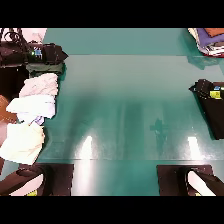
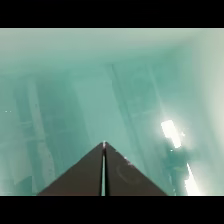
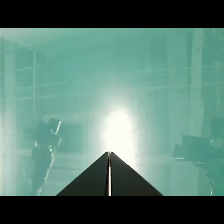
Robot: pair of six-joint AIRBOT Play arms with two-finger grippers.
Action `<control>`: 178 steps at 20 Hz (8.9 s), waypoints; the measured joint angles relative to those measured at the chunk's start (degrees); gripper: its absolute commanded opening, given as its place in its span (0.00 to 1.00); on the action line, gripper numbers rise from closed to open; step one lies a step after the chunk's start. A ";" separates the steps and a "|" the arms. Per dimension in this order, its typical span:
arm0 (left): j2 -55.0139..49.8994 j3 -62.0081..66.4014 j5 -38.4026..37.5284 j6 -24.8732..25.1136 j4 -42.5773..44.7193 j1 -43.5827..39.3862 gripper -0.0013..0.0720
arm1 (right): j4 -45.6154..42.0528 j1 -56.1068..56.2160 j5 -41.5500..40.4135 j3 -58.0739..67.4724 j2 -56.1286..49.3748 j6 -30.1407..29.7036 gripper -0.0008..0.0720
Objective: Fold the shirts.
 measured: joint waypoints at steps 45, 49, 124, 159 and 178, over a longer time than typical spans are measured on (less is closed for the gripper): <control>-43.47 14.25 20.83 -3.34 28.44 14.97 0.09 | 0.59 0.09 2.38 0.00 0.00 0.04 0.03; -42.77 15.34 17.75 -3.37 28.48 14.97 0.05 | 0.59 0.09 2.14 0.00 0.00 0.04 0.03; -25.83 1.20 -11.50 15.43 -5.49 6.32 0.05 | 15.02 29.59 -6.27 -13.62 -21.38 -8.37 0.54; -12.85 15.45 -15.41 13.44 -1.62 6.32 0.05 | 14.19 20.17 -9.25 -2.05 -7.52 -10.69 0.03; 9.92 37.53 -5.60 10.10 2.60 6.27 0.05 | 7.10 -8.17 22.49 44.22 5.25 0.44 0.03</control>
